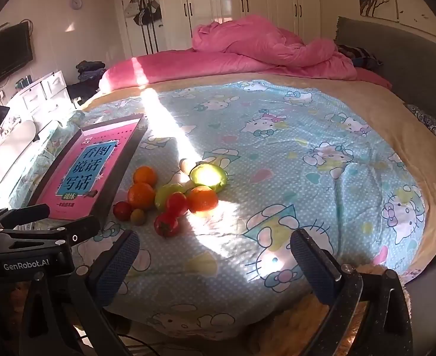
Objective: Organize fruits
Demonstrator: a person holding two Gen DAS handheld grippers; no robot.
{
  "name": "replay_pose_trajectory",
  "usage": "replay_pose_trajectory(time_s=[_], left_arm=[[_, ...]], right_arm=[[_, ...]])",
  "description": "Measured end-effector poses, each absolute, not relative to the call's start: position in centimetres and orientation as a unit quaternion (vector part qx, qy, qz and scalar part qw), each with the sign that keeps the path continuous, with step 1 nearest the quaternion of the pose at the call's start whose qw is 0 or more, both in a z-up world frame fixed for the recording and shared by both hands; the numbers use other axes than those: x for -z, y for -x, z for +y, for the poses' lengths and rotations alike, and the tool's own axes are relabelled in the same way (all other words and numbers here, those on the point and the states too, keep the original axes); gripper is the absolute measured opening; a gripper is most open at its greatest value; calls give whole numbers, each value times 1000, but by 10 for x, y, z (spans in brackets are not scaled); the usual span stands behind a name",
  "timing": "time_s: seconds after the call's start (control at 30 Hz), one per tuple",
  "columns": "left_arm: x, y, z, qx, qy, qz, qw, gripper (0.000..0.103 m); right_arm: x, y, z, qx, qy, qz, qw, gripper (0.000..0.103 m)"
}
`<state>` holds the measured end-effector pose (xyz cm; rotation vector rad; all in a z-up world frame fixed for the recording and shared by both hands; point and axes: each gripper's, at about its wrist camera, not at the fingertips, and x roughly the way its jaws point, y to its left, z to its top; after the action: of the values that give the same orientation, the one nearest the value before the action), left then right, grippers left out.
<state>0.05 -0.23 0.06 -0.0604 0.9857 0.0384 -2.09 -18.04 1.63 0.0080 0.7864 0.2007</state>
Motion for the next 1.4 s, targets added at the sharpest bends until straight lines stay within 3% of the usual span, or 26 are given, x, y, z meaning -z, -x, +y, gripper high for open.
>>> replay_pose_trajectory(time_s=[1.4], left_arm=[[-11,7,11,-4,55,459,887,102]], right_arm=[[-21,25,-166,-101,25,376,921,102]])
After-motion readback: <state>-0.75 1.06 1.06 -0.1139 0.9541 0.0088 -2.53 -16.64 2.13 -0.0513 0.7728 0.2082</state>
